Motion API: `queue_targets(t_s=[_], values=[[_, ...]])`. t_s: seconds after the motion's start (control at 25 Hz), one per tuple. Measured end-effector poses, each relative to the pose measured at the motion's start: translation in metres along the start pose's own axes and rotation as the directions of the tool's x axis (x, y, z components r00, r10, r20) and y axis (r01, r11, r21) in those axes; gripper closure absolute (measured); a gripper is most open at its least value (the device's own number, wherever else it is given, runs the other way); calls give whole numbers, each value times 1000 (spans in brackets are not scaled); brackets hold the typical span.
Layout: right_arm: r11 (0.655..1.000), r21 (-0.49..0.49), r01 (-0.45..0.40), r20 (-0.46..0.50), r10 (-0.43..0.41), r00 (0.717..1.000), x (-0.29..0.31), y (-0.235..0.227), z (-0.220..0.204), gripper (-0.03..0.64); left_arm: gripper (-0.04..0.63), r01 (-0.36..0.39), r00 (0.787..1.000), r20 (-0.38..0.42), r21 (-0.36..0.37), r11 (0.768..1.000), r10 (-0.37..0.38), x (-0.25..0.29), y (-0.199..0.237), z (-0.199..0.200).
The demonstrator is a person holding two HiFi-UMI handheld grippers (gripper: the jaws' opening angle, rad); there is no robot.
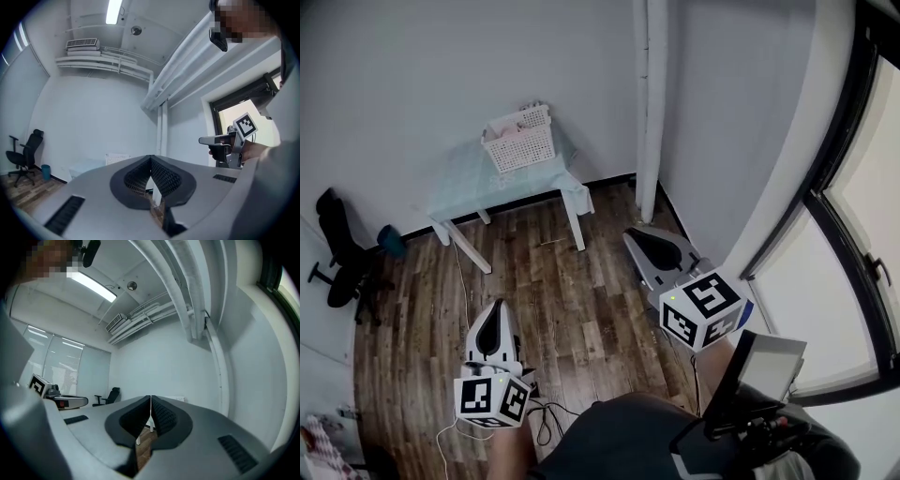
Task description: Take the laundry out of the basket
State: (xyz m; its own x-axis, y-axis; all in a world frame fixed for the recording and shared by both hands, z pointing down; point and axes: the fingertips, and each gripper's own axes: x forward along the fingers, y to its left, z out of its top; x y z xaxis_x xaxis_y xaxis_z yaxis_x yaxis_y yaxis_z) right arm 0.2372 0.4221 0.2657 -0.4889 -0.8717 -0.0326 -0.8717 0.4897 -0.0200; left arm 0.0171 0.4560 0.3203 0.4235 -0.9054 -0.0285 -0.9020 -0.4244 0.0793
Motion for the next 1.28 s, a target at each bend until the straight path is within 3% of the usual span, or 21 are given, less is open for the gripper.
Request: queue_targets(t_s=[0.36,0.72,0.96,1.28], values=[[1000,-23,-4,-44,3,999,42,34,-20,598,588,13,999,-48,6,1000,-12,-7,42,-15],[999,-43,-26,-73,22,997,77,48,-27,598,588,26,999,-45,-40,999,-28,-1,86,-25],[996,6,-86,-73,87,994,127,34,-27,598,588,93,995,-20,-31,995,-93,38,88,-13],[990,6,-142,-45,143,989,205,-25,-24,598,588,65,997,-29,4,998,-64,134,107,-3]])
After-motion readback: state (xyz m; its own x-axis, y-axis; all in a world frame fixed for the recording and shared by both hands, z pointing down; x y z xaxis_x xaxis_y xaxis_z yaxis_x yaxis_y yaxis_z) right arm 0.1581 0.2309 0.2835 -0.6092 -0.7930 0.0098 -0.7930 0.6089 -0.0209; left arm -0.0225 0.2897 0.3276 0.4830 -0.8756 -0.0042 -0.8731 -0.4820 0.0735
